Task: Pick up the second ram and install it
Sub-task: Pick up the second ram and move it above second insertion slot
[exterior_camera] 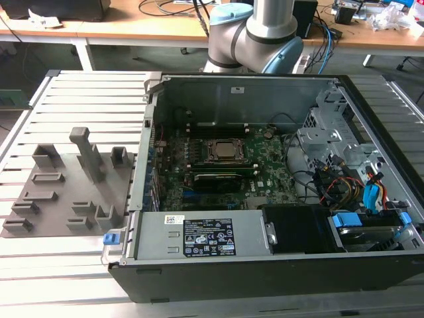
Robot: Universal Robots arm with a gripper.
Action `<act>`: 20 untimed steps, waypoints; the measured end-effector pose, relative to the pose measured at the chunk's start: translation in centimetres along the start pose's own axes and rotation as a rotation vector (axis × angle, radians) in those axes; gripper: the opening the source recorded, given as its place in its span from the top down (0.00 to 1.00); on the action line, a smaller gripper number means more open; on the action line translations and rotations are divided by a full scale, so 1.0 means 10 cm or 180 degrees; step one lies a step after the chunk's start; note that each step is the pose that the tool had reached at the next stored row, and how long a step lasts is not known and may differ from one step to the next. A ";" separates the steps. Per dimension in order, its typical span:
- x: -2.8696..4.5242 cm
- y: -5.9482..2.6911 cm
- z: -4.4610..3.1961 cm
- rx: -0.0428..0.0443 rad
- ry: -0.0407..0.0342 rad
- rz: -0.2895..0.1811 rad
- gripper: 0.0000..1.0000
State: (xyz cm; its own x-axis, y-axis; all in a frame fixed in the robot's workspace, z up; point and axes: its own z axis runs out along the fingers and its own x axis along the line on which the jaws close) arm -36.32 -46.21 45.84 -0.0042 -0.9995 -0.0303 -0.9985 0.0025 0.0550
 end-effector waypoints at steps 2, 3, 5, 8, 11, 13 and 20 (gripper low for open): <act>-0.002 0.002 -0.079 -0.0002 0.0000 0.0000 0.86; -0.003 0.002 -0.107 -0.0003 0.0001 0.0000 0.86; -0.005 0.004 -0.173 -0.0005 0.0002 0.0000 0.86; -0.007 0.005 -0.229 -0.0006 0.0002 0.0001 0.86; -0.009 0.006 -0.302 -0.0009 0.0003 0.0000 0.86; -0.011 0.007 -0.370 -0.0012 0.0004 0.0001 0.86; -0.019 0.006 -0.612 -0.0024 0.0005 0.0001 0.86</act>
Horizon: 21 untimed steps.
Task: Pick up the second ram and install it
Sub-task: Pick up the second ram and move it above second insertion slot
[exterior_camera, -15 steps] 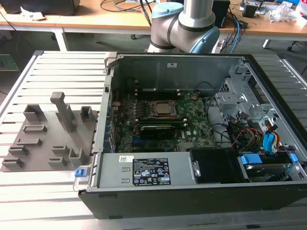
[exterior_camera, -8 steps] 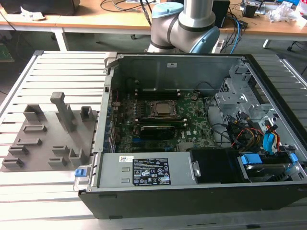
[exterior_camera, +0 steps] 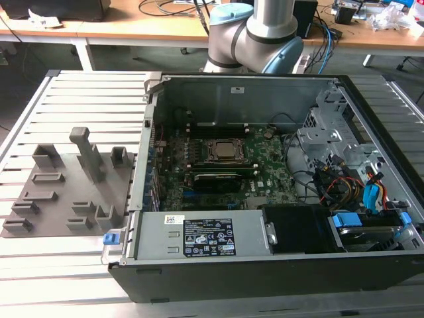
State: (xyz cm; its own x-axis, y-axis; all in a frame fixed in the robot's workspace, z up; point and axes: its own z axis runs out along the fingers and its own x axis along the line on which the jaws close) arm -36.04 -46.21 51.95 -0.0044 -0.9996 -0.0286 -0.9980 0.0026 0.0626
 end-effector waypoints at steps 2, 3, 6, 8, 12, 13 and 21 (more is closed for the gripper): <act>-0.001 -0.001 -0.035 -0.0003 0.0000 0.0000 0.86; -0.002 -0.002 -0.063 -0.0004 0.0001 0.0000 0.86; -0.004 -0.003 -0.129 -0.0009 0.0002 0.0000 0.86; -0.006 -0.006 -0.191 -0.0015 0.0003 0.0001 0.86; -0.008 -0.008 -0.289 -0.0023 0.0004 0.0001 0.86; -0.009 -0.010 -0.317 -0.0025 0.0005 0.0001 0.86; -0.014 -0.013 -0.473 -0.0039 0.0007 0.0002 0.86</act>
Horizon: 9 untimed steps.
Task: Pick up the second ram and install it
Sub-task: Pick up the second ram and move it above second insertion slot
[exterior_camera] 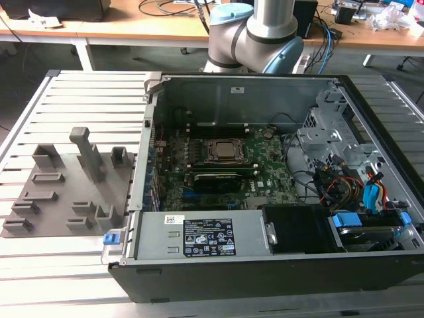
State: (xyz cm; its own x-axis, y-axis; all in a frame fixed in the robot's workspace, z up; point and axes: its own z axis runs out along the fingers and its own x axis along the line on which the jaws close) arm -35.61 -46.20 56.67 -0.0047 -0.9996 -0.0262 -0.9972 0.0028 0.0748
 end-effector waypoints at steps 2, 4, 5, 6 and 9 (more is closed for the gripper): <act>0.000 0.000 0.000 -0.0001 0.0000 0.0000 0.86; 0.001 -0.001 0.006 -0.0001 -0.0004 -0.0001 0.86; 0.001 -0.018 0.035 -0.0002 -0.0027 -0.0002 0.86; 0.002 -0.080 0.076 -0.0003 -0.0027 -0.0002 0.86; -0.009 -0.369 0.172 -0.0017 -0.0028 -0.0002 0.86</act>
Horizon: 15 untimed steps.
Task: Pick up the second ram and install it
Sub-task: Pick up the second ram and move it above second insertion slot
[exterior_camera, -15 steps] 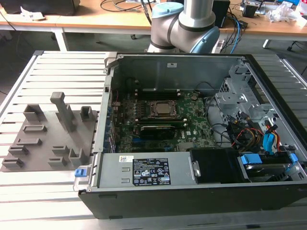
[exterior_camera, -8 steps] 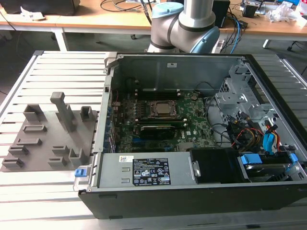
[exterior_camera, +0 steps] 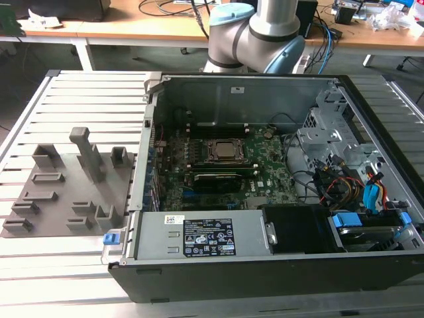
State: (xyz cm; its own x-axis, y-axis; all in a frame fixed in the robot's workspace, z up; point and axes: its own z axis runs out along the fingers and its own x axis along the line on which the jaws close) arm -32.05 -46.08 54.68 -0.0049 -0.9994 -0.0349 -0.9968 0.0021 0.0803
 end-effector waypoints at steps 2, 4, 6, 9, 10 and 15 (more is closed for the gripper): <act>-0.008 -0.116 0.036 -0.0006 0.0000 0.0000 0.86; -0.019 -0.283 0.088 -0.0016 0.0000 0.0001 0.86; -0.028 -0.419 0.131 -0.0023 0.0000 0.0001 0.86; -0.057 -0.658 0.206 -0.0037 0.0000 0.0001 0.86; -0.064 -0.709 0.224 -0.0040 0.0000 0.0002 0.86; -0.102 -0.955 0.354 -0.0059 0.0000 0.0002 0.86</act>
State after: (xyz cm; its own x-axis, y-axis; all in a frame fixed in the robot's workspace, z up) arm -22.81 -44.95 50.42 -0.0056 -0.9994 -0.0347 -0.9951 0.0022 0.0986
